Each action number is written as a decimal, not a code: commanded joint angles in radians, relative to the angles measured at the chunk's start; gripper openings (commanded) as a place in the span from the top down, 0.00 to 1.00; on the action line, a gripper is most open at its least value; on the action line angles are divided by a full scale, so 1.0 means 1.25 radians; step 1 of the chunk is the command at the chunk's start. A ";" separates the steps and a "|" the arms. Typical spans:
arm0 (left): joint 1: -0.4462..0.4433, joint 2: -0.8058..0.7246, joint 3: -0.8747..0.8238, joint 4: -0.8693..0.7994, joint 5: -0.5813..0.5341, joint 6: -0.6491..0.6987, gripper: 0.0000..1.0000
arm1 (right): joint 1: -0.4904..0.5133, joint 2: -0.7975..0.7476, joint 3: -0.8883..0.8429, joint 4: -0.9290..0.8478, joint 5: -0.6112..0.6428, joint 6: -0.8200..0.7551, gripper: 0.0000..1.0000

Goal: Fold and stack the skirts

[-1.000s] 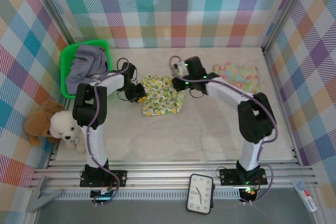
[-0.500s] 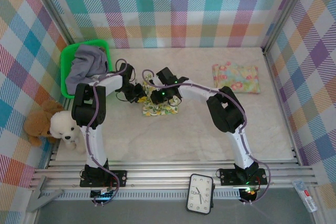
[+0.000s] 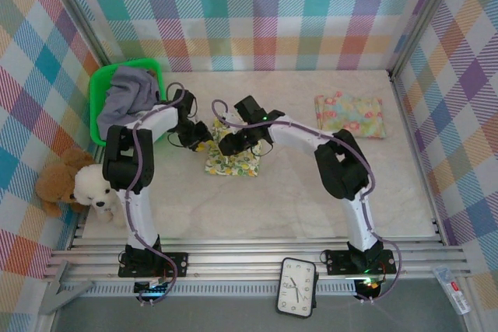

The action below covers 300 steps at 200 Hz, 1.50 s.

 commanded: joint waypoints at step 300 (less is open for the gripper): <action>-0.099 -0.019 0.078 -0.062 0.058 0.115 0.62 | -0.088 -0.180 -0.442 0.314 0.124 0.778 0.67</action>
